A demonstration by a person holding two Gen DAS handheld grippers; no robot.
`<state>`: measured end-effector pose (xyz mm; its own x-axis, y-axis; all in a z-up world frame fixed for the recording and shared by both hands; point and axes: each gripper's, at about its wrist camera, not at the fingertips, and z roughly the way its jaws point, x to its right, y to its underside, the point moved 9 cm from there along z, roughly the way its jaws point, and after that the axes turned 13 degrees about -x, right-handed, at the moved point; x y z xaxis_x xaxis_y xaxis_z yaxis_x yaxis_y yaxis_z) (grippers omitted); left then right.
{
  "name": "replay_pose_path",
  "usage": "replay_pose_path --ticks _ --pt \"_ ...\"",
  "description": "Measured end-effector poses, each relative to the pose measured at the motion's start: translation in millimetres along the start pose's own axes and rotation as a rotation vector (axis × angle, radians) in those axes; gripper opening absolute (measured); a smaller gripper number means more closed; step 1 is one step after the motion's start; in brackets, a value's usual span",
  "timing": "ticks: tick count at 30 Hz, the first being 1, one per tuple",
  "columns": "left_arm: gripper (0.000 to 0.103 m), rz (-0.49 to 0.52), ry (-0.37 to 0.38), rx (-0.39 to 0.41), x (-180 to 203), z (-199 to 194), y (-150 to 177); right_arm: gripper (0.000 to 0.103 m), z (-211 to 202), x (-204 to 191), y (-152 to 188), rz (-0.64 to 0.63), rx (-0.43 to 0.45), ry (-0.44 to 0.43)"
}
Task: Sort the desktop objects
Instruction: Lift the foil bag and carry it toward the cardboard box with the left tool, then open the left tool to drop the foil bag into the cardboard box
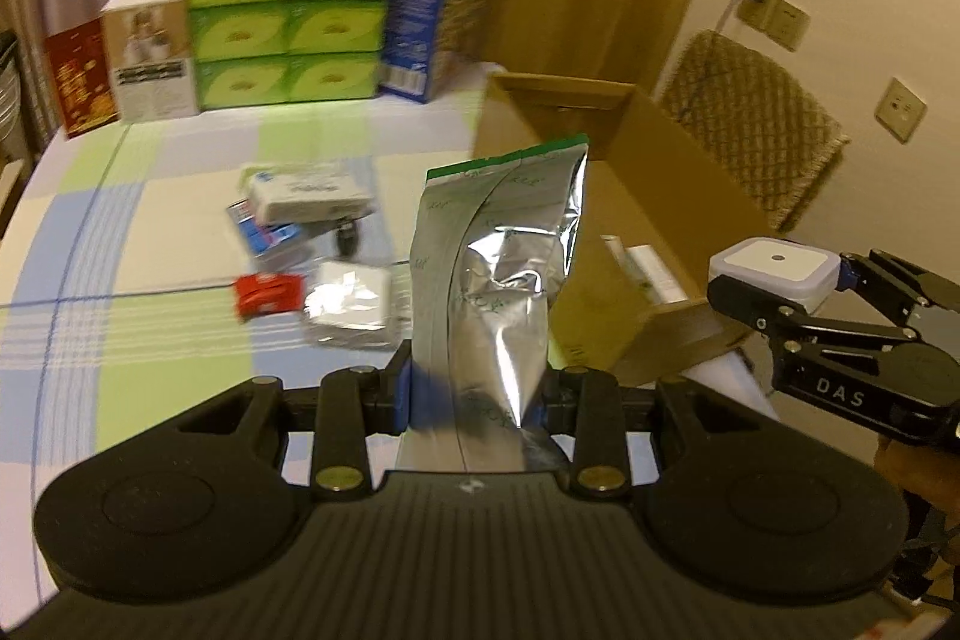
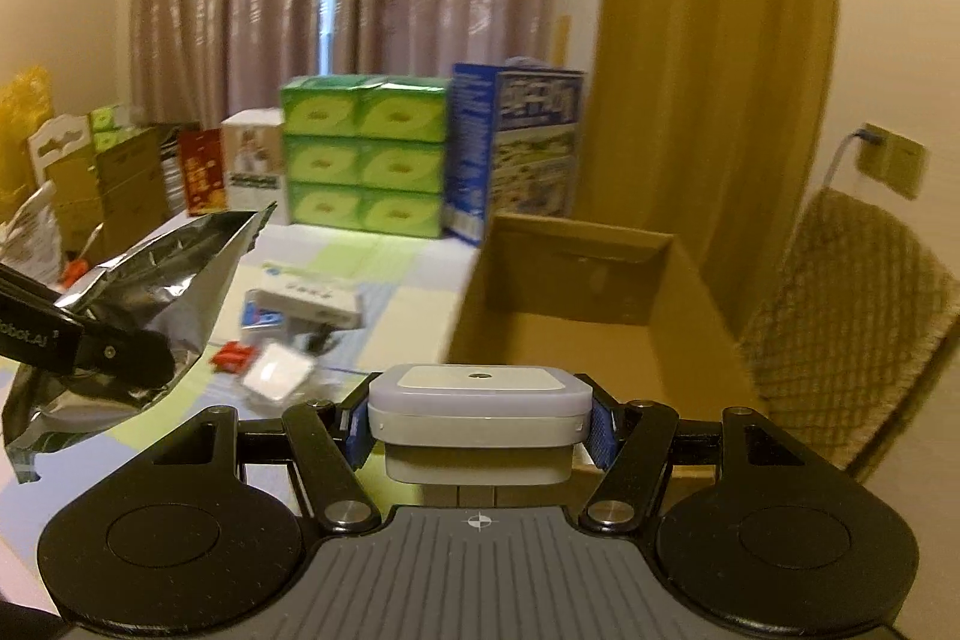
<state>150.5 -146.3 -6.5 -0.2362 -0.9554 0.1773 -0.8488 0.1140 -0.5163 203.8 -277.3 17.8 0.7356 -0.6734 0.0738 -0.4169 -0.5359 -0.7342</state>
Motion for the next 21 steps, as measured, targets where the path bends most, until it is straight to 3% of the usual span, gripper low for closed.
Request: replay_pose_path --ticks 9,21 --pt "0.030 0.053 0.049 -0.009 67 21 -34 0.062 -3 74 -9 0.078 0.019 0.060" --pt "0.030 0.014 0.101 -0.030 117 76 -94 0.062 27 124 -29 0.139 0.035 0.086"
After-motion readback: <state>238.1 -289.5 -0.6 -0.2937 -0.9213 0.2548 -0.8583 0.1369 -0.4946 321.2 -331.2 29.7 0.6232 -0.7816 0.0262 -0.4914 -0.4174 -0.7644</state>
